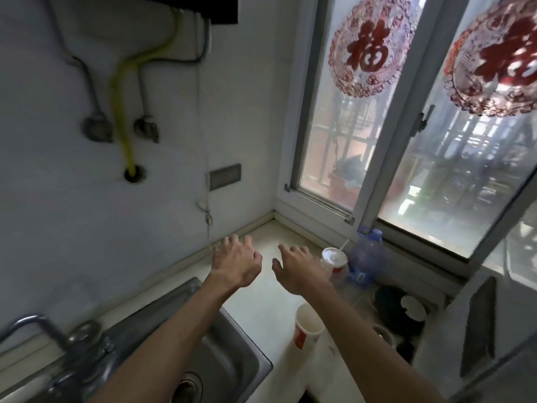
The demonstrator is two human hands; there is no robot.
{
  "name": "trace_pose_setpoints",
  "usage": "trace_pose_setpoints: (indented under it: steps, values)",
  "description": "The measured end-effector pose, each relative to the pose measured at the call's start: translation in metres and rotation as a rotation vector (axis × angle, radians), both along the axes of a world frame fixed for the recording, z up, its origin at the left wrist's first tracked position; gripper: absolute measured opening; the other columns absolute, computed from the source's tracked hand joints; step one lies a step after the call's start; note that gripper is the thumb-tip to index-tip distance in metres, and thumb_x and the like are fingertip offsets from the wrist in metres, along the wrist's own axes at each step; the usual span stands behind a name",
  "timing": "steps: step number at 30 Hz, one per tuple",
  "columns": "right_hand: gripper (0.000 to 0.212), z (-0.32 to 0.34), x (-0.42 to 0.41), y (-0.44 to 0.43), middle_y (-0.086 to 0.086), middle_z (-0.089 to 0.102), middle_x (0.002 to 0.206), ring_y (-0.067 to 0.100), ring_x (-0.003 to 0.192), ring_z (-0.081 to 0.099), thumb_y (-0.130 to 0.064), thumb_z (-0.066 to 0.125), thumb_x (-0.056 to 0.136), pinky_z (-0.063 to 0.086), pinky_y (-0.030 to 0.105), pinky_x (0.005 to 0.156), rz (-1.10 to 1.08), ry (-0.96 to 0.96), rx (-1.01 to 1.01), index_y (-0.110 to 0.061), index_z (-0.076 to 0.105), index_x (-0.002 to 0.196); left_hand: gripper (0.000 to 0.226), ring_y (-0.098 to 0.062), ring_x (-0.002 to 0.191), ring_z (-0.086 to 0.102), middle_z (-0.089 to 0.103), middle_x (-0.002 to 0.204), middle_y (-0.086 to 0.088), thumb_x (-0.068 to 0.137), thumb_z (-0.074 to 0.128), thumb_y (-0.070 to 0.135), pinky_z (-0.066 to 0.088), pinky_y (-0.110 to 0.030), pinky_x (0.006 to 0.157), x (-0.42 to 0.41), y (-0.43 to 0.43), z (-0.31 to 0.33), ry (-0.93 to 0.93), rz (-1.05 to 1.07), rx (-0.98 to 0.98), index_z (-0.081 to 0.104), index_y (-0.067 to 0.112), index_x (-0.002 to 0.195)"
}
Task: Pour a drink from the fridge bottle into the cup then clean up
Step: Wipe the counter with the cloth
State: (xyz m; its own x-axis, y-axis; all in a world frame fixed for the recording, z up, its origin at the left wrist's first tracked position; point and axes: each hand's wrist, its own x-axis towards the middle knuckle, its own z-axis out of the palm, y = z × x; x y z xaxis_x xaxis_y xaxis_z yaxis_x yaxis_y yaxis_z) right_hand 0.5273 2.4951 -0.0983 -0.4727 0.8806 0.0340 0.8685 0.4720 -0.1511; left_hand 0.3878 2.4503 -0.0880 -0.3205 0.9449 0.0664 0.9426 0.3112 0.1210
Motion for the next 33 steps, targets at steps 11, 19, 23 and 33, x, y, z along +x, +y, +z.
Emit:
trace_pose_setpoints:
  steps: [11, 19, 23, 33]
  values:
    - [0.045, 0.011, -0.085, -0.077, 0.01, 0.05, 0.139, 0.029, 0.129, 0.043, -0.043, 0.031, 0.102, 0.039, 0.048, 0.1, 0.333, 0.102, -0.026, -0.017, 0.04, 0.137, 0.045, -0.032, 0.122, 0.048, 0.052, 0.132, -0.018, 0.099, 0.03, 0.042, 0.038, -0.046, 0.1, -0.071, -0.136, 0.033, 0.059, 0.373, 0.039, 0.05, 0.013, 0.126]
    - [0.042, 0.029, -0.184, -0.191, 0.011, 0.053, 0.137, 0.031, 0.128, 0.045, -0.044, 0.032, 0.101, 0.039, 0.048, 0.098, 0.617, 0.116, -0.037, -0.018, 0.045, 0.131, 0.04, -0.033, 0.118, 0.049, 0.052, 0.129, -0.018, 0.099, 0.029, 0.038, 0.04, -0.047, 0.097, -0.14, -0.297, 0.043, 0.079, 0.678, 0.066, 0.049, 0.013, 0.122]
    - [0.042, 0.04, -0.222, -0.26, 0.01, 0.052, 0.137, 0.031, 0.127, 0.044, -0.041, 0.03, 0.102, 0.039, 0.048, 0.099, 0.767, 0.114, -0.035, -0.017, 0.04, 0.135, 0.04, -0.032, 0.114, 0.052, 0.053, 0.127, -0.017, 0.1, 0.028, 0.038, 0.043, -0.045, 0.094, -0.163, -0.38, 0.048, 0.085, 0.804, 0.085, 0.048, 0.012, 0.121]
    - [0.053, 0.045, -0.298, -0.443, 0.01, 0.041, 0.148, 0.031, 0.133, 0.04, -0.046, 0.027, 0.103, 0.035, 0.053, 0.107, 0.934, 0.055, -0.026, -0.019, 0.021, 0.148, 0.044, -0.031, 0.115, 0.052, 0.054, 0.128, -0.015, 0.1, 0.027, 0.041, 0.043, -0.043, 0.092, -0.211, -0.571, 0.045, 0.119, 0.975, 0.095, 0.048, 0.012, 0.127]
